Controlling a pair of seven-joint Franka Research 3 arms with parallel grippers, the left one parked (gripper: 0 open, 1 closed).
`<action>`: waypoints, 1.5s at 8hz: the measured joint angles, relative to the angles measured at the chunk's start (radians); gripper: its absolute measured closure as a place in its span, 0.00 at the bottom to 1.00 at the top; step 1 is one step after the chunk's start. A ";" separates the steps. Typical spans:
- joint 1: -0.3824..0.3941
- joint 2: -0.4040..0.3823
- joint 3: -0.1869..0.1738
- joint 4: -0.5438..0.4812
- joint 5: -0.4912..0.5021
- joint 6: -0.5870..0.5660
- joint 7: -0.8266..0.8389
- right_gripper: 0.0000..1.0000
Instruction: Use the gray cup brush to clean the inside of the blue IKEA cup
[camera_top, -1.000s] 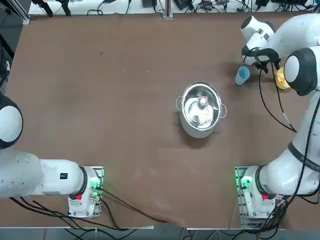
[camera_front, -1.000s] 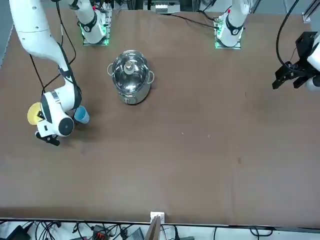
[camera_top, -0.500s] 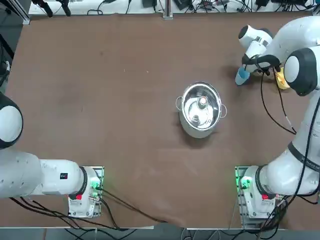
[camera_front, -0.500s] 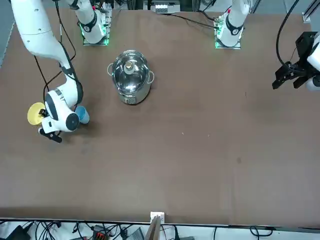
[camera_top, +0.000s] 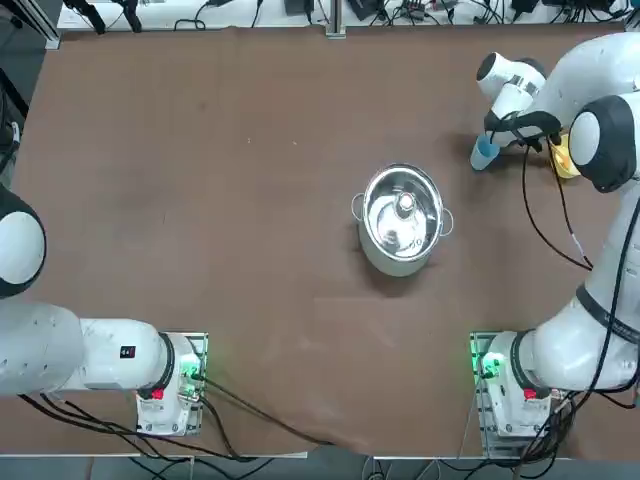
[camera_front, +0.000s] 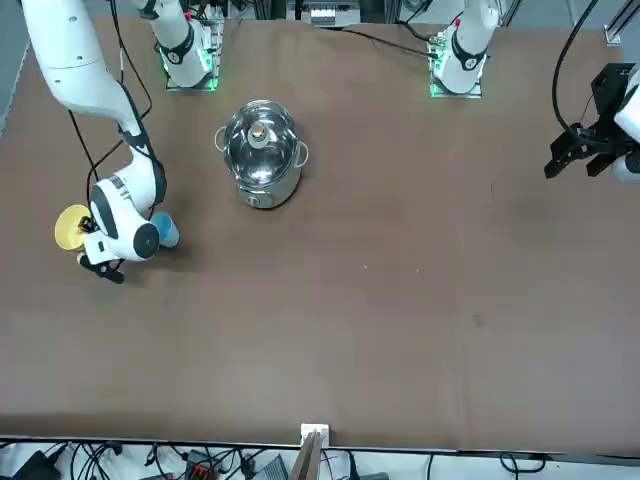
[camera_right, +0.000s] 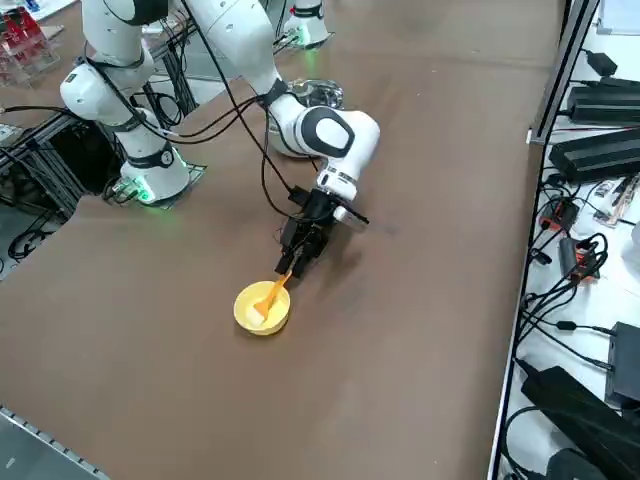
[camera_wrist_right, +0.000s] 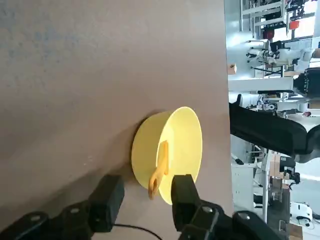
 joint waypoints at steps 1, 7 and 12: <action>0.000 0.000 0.000 -0.001 -0.001 0.000 0.001 0.41; -0.003 0.000 -0.002 -0.008 -0.032 0.000 0.027 0.48; -0.005 0.000 -0.003 -0.011 -0.033 0.000 0.030 0.59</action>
